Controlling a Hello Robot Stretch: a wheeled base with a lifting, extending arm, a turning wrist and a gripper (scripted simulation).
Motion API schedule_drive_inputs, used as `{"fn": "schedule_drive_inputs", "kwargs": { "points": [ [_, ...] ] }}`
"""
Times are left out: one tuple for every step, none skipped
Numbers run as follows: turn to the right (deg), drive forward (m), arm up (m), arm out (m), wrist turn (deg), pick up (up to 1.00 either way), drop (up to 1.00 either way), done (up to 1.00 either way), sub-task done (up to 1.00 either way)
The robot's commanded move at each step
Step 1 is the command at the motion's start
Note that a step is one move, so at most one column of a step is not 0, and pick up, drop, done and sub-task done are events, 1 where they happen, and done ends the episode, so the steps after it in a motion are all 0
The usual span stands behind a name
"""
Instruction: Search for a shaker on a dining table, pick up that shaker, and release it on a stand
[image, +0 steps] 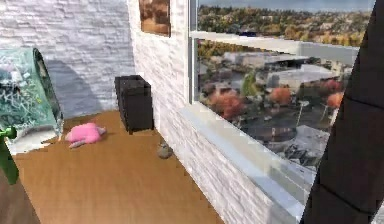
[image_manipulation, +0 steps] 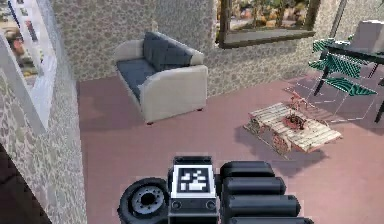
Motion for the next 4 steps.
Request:
{"fn": "schedule_drive_inputs", "kwargs": {
  "points": [
    [-24.0,0.00,0.00,0.00,0.0,0.00,0.00,0.00,0.00],
    [0.0,1.00,0.00,0.00,0.0,0.00,0.00,0.00,0.00],
    [0.0,1.00,0.00,0.00,0.0,0.00,0.00,0.00,0.00],
    [3.0,0.00,0.00,0.00,0.0,0.00,0.00,0.00,0.00]
  ]
}}
